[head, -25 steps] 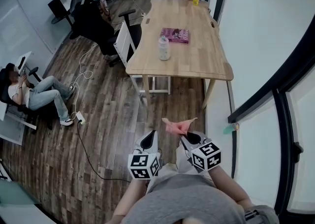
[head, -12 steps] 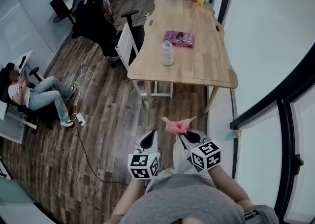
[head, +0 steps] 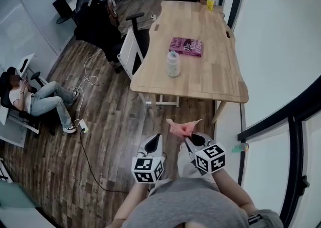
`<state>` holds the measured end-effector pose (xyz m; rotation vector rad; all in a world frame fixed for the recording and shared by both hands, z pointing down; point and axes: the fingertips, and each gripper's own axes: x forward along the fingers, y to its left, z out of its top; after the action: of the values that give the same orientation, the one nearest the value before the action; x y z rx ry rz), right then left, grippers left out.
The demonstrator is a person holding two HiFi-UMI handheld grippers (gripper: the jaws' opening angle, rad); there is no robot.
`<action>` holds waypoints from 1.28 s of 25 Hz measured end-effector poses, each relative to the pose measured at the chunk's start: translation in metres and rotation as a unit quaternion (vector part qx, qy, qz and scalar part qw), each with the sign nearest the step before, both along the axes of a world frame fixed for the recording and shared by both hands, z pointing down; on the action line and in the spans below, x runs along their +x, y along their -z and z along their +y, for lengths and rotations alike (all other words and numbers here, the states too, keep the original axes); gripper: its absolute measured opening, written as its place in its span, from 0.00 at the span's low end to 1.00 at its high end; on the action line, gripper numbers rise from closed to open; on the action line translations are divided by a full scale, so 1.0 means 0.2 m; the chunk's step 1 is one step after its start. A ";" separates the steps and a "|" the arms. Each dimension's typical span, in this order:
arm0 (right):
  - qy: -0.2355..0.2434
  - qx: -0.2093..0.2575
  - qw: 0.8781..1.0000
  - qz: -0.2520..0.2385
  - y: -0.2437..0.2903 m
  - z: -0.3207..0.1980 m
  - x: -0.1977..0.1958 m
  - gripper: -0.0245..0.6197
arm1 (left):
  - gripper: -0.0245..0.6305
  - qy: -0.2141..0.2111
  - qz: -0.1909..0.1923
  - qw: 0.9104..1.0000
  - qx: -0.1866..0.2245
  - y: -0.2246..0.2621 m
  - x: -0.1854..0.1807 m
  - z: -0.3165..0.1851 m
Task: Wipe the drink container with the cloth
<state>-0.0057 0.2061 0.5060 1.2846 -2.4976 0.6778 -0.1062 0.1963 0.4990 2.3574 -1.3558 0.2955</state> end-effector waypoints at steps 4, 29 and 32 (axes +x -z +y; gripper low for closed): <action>0.002 -0.002 1.000 -0.003 0.00 -0.18 0.05 0.08 | 0.04 0.003 -0.003 1.000 -0.001 0.01 0.05 -0.17; 0.039 0.014 0.999 -0.007 0.10 -1.22 0.38 0.08 | 0.04 0.039 -0.006 0.999 0.013 0.10 0.37 -1.15; 0.043 0.017 0.999 -0.011 0.10 -1.31 0.39 0.08 | 0.04 0.045 -0.008 0.999 0.014 0.10 0.39 -1.23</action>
<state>0.0728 -0.0559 0.4855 1.1784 -2.5756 0.6345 -0.0292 -0.0495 0.4799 2.3133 -1.4771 0.2721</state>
